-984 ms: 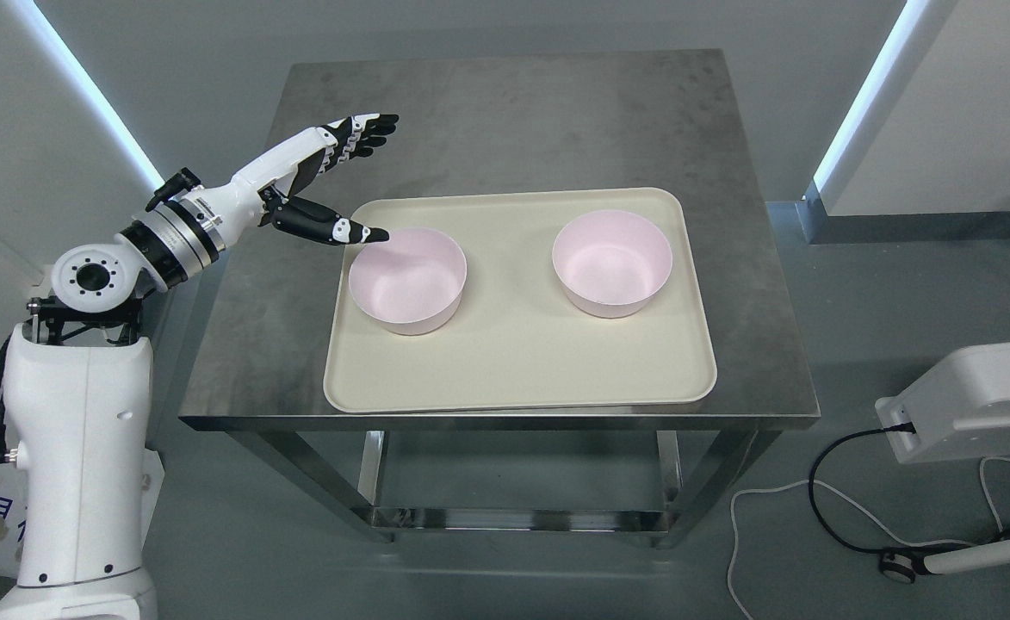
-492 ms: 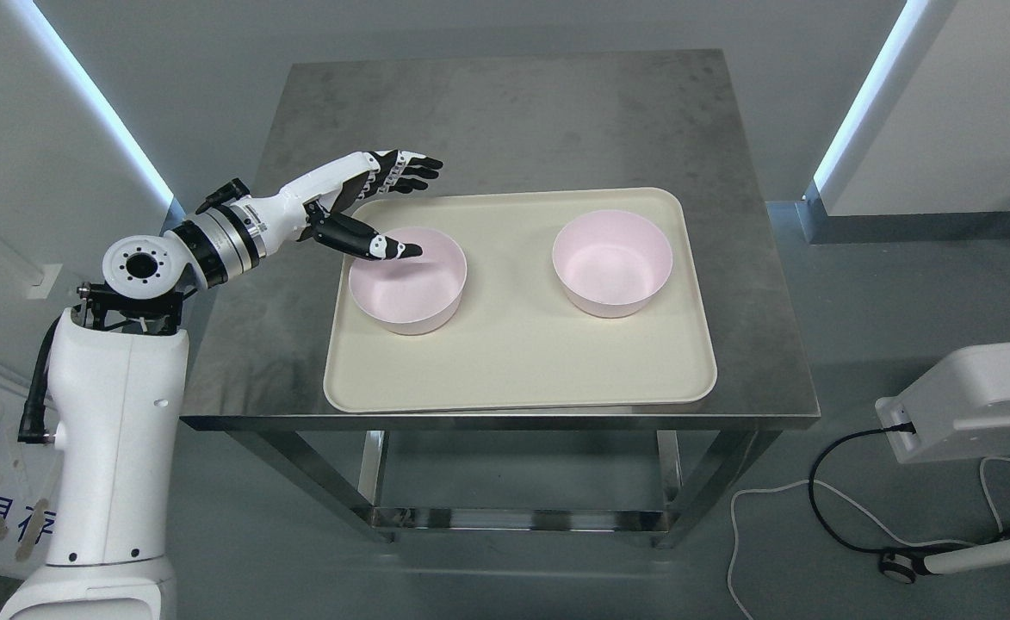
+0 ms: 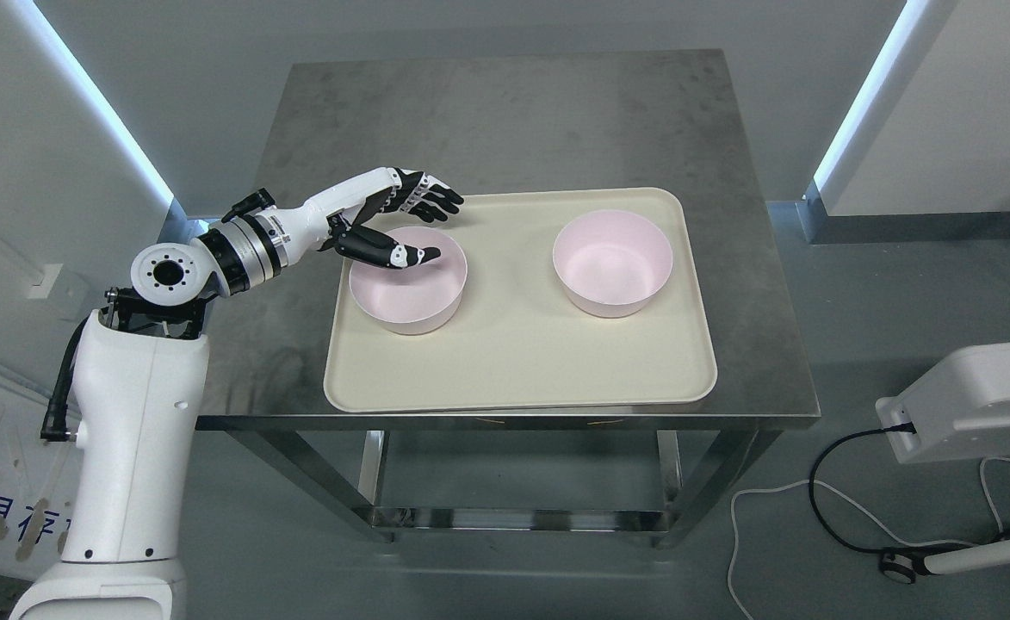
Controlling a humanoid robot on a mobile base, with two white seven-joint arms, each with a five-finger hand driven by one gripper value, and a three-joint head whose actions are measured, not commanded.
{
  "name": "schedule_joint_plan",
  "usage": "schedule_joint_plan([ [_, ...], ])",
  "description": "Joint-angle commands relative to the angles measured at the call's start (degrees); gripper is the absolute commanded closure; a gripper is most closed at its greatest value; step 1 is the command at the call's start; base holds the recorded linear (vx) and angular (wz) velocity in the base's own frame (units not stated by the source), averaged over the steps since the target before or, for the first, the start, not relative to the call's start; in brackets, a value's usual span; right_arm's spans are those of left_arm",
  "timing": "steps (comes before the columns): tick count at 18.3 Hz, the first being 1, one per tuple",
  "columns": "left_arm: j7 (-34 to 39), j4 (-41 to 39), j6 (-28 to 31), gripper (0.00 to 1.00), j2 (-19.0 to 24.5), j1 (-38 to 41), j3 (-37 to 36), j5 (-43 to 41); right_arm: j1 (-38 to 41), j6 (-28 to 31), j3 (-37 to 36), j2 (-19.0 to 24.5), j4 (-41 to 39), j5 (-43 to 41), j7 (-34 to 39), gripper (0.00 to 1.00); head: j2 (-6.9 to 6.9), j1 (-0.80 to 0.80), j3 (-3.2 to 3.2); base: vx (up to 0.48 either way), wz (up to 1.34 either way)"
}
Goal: Stack pink IKEA bowls on left shelf middle
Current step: 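Grasp the rim of the pink bowl with the left hand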
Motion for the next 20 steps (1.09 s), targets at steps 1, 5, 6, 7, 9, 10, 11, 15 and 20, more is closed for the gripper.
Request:
schedule_joint_plan([
  [1,0.1,3.0,-4.7,0.59,-0.5,0.1,-1.0,-3.5,0.0,0.0,-0.3,-1.0,-1.0,-0.1,0.0,0.00,0.00,0.00,0.00,0.000,0.00],
  [5,0.1,3.2,-6.8,0.63,-0.5,0.6,-1.0,-5.5,0.0,0.0,-0.3,-1.0,-1.0,-0.1,0.0,0.00,0.00,0.00,0.00,0.000,0.00],
  [6,0.1,3.2,-7.0,0.65,-0.5,0.6,-1.0,-6.3,0.0,0.0,-0.3,-1.0,-1.0,-0.1,0.0,0.00,0.00,0.00,0.00,0.000,0.00],
  [7,0.1,3.3,-7.6,0.67,-0.5,0.6,-1.0,-6.8,0.0,0.0,-0.3,-1.0,-1.0,-0.1,0.0,0.00,0.00,0.00,0.00,0.000,0.00],
  [9,0.1,4.0,-8.5,0.79,-0.5,0.6,-0.6,-7.0,0.0,0.0,-0.3,-1.0,-1.0,-0.1,0.0,0.00,0.00,0.00,0.00,0.000,0.00],
  [10,0.1,4.1,-8.9,0.85,-0.6,0.6,0.1,-7.0,0.0,0.0,-0.3,-1.0,-1.0,-0.1,0.0,0.00,0.00,0.00,0.00,0.000,0.00],
  [11,0.1,4.2,-9.4,0.90,-0.7,0.5,0.8,-7.0,0.0,0.0,-0.3,-1.0,-1.0,-0.1,0.0,0.00,0.00,0.00,0.00,0.000,0.00],
  [15,0.1,4.8,-11.9,0.99,-1.0,0.4,2.1,-7.0,0.0,0.0,-0.3,-1.0,-1.0,-0.1,0.0,0.00,0.00,0.00,0.00,0.000,0.00],
  [20,0.2,4.1,-12.3,1.00,-3.1,-2.0,5.4,-6.5,0.0,0.0,-0.3,-1.0,-1.0,-0.1,0.0,0.00,0.00,0.00,0.00,0.000,0.00],
])
